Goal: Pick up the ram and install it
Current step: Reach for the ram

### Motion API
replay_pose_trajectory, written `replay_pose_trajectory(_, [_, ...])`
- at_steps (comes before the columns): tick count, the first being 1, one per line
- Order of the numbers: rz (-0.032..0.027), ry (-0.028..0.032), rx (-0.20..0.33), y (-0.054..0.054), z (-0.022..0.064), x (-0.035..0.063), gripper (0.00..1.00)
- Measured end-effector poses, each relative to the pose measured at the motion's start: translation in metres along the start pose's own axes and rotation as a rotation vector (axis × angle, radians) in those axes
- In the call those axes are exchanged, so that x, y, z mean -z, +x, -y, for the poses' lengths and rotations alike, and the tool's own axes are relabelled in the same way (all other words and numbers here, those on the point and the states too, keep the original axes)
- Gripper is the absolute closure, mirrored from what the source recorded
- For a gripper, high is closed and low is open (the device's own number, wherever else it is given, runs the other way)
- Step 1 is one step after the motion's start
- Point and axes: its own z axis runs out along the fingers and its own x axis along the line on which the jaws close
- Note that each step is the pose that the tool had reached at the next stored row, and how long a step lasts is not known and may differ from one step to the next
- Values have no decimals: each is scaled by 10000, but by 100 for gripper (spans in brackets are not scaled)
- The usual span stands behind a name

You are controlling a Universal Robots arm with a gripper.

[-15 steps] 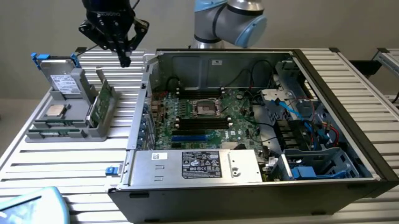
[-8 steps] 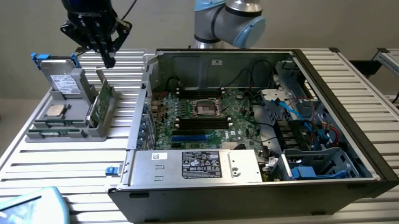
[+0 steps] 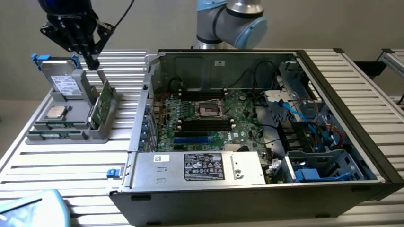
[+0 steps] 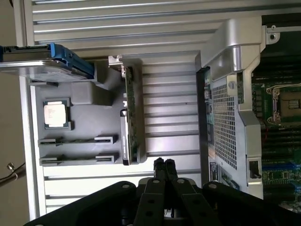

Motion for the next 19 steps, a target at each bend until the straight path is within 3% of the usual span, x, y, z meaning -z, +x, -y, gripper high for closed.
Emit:
replay_pose_trajectory(12, [-191, 13, -11, 545, 33, -73, 89])
replay_pose_trajectory(19, [-270, 19, -15, 861, 56, -121, 89])
